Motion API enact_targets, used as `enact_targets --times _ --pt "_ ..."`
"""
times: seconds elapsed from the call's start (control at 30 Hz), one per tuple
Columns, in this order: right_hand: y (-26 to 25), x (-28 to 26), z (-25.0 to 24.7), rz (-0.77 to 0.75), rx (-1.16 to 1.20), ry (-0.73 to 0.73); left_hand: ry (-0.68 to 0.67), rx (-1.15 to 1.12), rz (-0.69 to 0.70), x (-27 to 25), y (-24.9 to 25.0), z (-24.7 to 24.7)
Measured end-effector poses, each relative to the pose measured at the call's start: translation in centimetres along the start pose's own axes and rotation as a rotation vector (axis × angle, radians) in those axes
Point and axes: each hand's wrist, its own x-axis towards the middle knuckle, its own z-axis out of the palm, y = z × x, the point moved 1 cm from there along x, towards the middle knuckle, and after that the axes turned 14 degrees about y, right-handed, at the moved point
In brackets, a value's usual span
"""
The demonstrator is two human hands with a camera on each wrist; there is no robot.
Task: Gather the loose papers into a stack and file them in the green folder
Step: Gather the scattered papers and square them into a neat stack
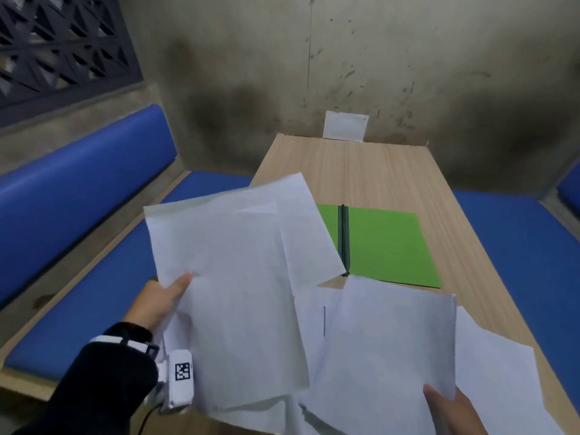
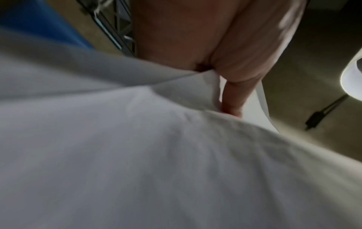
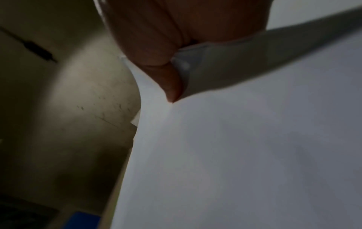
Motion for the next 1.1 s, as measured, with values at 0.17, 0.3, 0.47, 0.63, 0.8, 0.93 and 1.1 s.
enact_targets --times 0.17,0.3,0.47,0.63,0.8,0.93,1.1 --pt "1.9 -0.6 3.7 0.013 0.139 -0.105 -0.213 -0.031 -0.149 -5.2 -4.1 6.1" --pt "1.7 -2.4 5.0 0.311 0.319 -0.112 -0.347 0.117 -0.131 -8.4 -8.3 10.1" --pt "2.7 -3.6 5.1 0.365 0.429 -0.139 -0.645 0.374 -0.098 -10.7 -10.5 11.0" --pt "0.9 -2.3 6.4 0.275 0.482 -0.155 -0.747 0.551 -0.055 -10.8 -10.2 10.5" --pt "3.1 -1.3 7.0 0.298 0.358 -0.186 -0.849 0.65 -0.019 -10.8 -10.0 10.2" --pt "3.1 -1.8 6.7 0.241 0.148 -0.096 -0.903 0.647 -0.01 -11.0 -9.8 10.6" --pt "4.7 0.6 6.1 0.29 0.043 0.022 -0.826 0.501 -0.066 -10.2 -10.4 10.0"
